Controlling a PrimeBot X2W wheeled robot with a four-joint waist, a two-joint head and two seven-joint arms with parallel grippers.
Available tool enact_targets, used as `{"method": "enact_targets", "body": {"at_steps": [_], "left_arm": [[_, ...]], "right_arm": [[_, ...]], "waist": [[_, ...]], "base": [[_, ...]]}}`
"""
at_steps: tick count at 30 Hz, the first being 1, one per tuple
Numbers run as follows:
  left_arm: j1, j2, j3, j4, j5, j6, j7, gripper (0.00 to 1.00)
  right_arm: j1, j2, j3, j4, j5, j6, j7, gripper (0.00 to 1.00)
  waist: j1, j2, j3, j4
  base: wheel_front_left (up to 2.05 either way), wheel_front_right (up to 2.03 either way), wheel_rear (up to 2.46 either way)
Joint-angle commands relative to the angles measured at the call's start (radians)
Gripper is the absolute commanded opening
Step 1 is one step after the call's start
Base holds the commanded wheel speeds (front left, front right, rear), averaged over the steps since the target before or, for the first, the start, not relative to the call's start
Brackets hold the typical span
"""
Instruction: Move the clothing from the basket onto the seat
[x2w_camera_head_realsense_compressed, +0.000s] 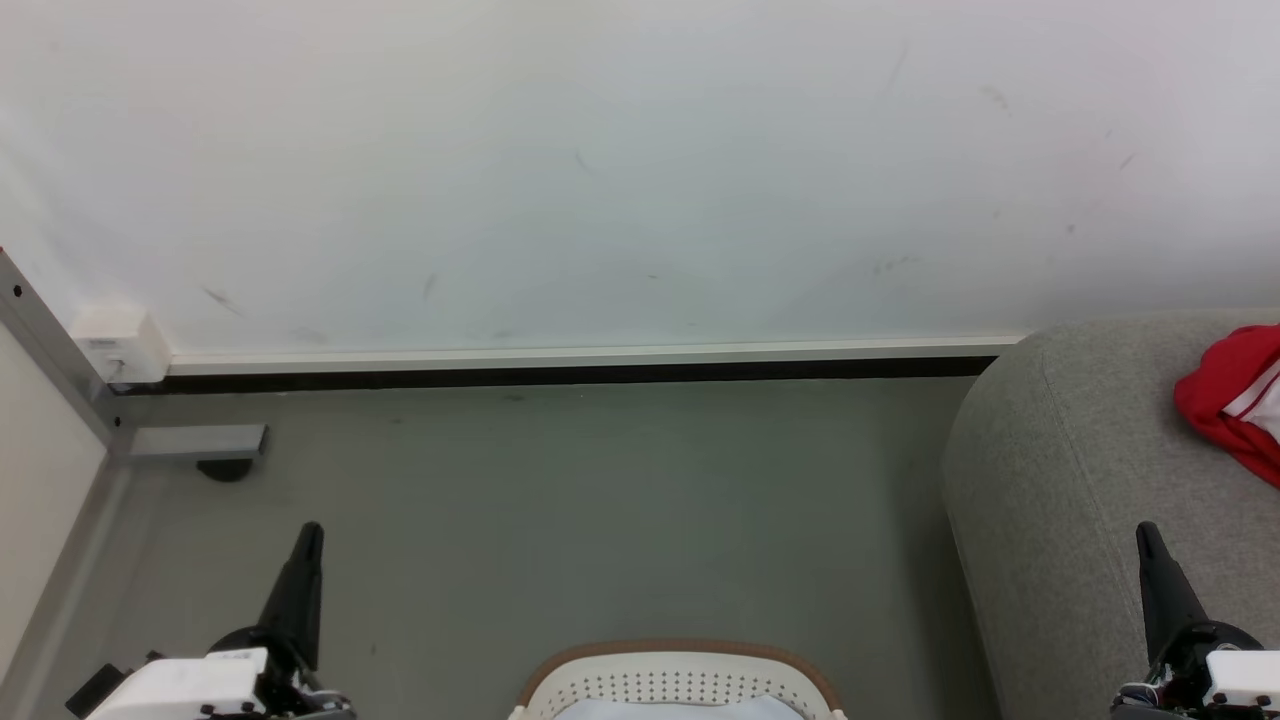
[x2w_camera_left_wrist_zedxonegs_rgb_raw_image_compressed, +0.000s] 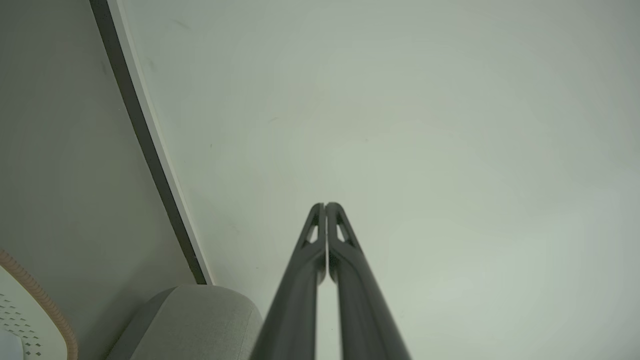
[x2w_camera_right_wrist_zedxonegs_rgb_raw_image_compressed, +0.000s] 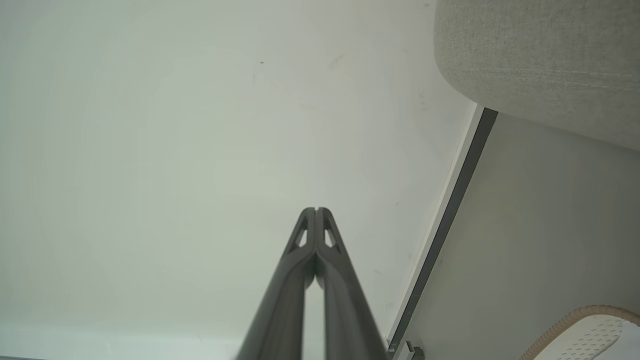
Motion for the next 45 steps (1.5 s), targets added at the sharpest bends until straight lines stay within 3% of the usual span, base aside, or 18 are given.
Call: {"method": "enact_targets", "body": {"at_steps": [1,45], "left_arm": [[-0.008,0.002,0.003,-0.003,-0.012,-0.001,0.004,0.00],[-0.008,0.002,0.003,-0.003,-0.012,-0.001,0.004,0.00]], "right_arm": [[-0.011,-0.006,0.002,-0.003,0.004,-0.002,-0.003,0.00],[-0.009,-0.017,0.014,-0.004,0.018,-0.002,-0.013,0.00]], "waist": [[0.0000,0.0000,0.000,0.000],[0.0000,0.0000,0.000,0.000]], "base": [[0.00,0.00,0.00],[0.00,0.00,0.00]]}}
